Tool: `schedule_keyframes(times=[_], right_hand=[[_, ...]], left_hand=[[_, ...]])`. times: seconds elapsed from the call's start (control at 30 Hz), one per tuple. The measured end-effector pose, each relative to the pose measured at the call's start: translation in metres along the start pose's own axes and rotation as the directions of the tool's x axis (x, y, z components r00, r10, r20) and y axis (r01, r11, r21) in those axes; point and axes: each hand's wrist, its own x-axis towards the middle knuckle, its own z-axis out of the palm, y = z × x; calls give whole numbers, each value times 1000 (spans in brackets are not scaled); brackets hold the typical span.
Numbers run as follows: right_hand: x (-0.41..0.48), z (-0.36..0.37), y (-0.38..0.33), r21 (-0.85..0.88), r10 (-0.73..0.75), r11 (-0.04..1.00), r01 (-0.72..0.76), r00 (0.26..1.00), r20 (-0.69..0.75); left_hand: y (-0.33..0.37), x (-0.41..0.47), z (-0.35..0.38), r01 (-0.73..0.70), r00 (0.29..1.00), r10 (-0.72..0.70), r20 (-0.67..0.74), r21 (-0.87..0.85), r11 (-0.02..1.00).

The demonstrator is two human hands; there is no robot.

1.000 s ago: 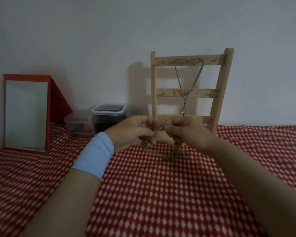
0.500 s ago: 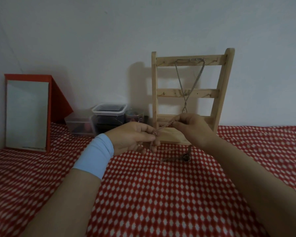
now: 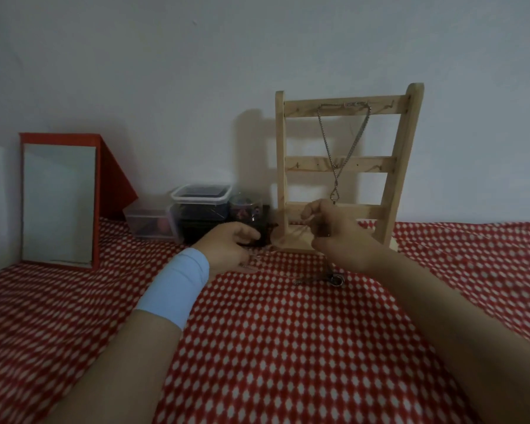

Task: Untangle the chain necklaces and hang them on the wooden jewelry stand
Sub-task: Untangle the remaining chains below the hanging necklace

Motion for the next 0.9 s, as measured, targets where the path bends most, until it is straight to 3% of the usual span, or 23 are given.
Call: schedule_keyframes(times=[0.1, 0.2, 0.37, 0.5, 0.63, 0.7, 0.9], right_hand=[[-4, 9, -5, -81, -69, 994, 79, 990, 121], [-3, 14, -6, -245, -77, 960, 139, 966, 247], [0, 5, -1, -341, 59, 940, 20, 974, 220], [0, 4, 1, -494, 139, 869, 31, 943, 303], [-1, 7, 4, -521, 77, 851, 69, 965, 252], [-1, 4, 4, -536, 67, 841, 67, 972, 226], [-1, -3, 4, -406, 117, 914, 4, 954, 275]], left_hand=[[-11, -8, -8, 6, 998, 13, -69, 274, 962], [-18, -20, -19, -7, 994, 69, -88, 567, 824], [-20, -34, -16, -25, 993, 104, -57, 756, 654], [-16, -31, 11, -207, 967, 249, 52, 727, 654], [-21, -23, 23, -194, 973, 226, 42, 678, 709], [-21, -23, 18, -170, 983, 174, 62, 671, 722], [-4, -33, -4, -179, 955, -36, 293, 672, 718]])
